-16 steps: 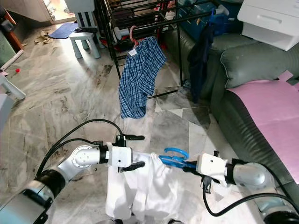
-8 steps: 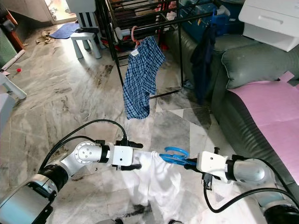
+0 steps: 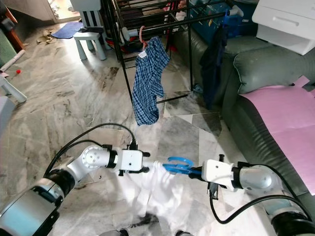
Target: Hang hanger
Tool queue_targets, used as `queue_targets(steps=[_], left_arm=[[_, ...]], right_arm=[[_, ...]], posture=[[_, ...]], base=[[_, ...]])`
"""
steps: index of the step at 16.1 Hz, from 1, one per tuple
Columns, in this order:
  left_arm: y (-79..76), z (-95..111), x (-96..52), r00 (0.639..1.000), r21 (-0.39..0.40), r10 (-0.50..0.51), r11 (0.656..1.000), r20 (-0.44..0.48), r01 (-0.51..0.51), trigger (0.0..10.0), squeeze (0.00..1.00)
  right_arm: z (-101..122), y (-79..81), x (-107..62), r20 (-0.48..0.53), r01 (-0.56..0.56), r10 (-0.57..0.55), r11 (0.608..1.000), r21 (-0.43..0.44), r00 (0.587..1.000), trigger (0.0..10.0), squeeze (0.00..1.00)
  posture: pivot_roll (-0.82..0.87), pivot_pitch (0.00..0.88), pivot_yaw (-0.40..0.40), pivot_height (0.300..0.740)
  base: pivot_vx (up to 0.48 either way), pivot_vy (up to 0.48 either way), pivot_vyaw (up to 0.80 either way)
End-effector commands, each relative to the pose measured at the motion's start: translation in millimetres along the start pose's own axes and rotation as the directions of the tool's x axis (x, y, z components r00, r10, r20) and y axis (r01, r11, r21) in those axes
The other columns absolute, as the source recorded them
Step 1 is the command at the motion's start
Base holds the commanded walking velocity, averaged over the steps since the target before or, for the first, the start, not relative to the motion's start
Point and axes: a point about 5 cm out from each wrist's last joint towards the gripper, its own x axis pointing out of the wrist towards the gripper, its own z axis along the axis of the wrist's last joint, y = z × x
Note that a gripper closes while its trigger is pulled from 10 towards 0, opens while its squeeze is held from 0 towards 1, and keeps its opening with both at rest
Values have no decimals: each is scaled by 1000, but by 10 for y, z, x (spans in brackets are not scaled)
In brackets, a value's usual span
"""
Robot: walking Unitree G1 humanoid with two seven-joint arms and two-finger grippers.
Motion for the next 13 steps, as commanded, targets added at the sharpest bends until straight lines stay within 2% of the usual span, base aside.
queue_targets(steps=[1,8,11,12,13], left_arm=[[0,-31,-14,999,-6,-25,1000,-27,25,0,0],[6,-95,-66,989,-40,-119,992,-84,116,0,0],[83,-87,-104,988,-49,-121,992,-94,117,0,0],[113,-68,-104,989,-50,-115,993,-89,111,784,0],[124,-58,-102,990,-51,-114,993,-85,110,667,0]], right_arm=[[66,-56,8,27,-5,6,999,-39,1000,10000,0],[35,-95,-8,-7,10,-10,995,-101,1000,10000,0],[20,-104,-8,-14,8,-10,994,-111,1000,10000,0],[19,-106,1,-16,9,-10,993,-114,1000,10000,0],[20,-105,7,-16,8,-10,993,-115,1000,10000,0]], posture=[[-104,103,49,740],[-110,104,44,740],[-112,105,43,740],[-112,105,43,740],[-112,105,43,740]], base=[[0,0,0],[0,0,0],[0,0,0],[0,0,0],[0,0,0]])
